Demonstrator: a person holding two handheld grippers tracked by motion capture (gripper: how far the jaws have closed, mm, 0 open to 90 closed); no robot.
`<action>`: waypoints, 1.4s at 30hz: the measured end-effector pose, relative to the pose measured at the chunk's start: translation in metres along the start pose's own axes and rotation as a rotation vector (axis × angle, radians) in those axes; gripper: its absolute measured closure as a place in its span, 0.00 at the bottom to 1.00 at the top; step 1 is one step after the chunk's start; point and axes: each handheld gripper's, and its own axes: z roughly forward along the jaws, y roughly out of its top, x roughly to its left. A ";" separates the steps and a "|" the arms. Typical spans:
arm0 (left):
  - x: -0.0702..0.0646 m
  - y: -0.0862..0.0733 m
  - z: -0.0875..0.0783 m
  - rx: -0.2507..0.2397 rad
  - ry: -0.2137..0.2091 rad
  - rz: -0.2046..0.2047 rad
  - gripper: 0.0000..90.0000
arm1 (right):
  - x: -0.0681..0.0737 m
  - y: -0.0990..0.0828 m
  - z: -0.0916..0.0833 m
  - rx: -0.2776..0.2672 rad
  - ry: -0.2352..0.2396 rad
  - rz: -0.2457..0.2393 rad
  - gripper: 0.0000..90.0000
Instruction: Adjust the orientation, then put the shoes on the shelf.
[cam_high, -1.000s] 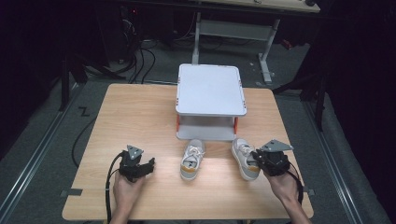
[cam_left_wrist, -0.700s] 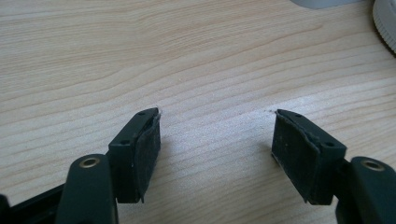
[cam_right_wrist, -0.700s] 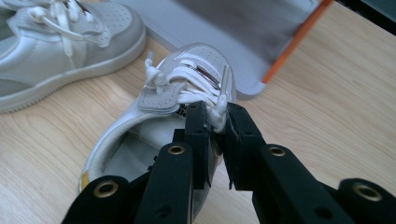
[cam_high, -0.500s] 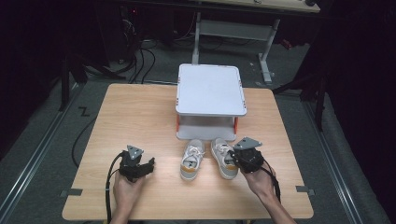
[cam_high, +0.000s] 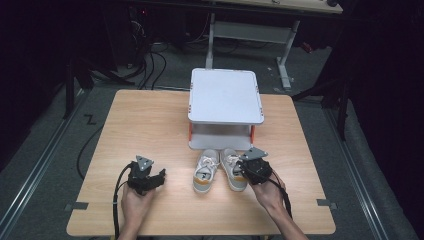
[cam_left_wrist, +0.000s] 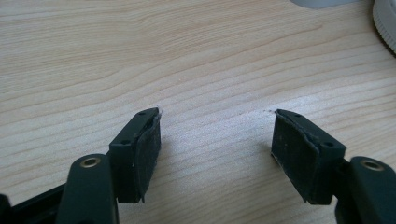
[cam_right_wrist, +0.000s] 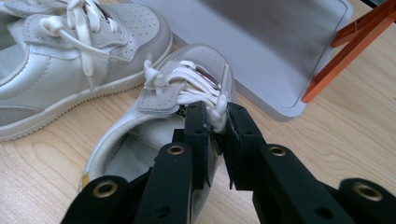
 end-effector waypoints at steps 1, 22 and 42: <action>0.000 0.000 0.000 0.001 0.000 0.001 0.36 | 0.000 0.000 0.001 0.000 0.005 -0.003 0.89; -0.001 0.000 0.000 0.001 0.004 -0.003 0.36 | -0.008 -0.007 0.005 -0.040 0.175 0.115 0.57; -0.002 0.000 0.000 0.000 0.008 -0.005 0.35 | -0.041 -0.032 -0.014 -0.195 0.250 0.223 0.47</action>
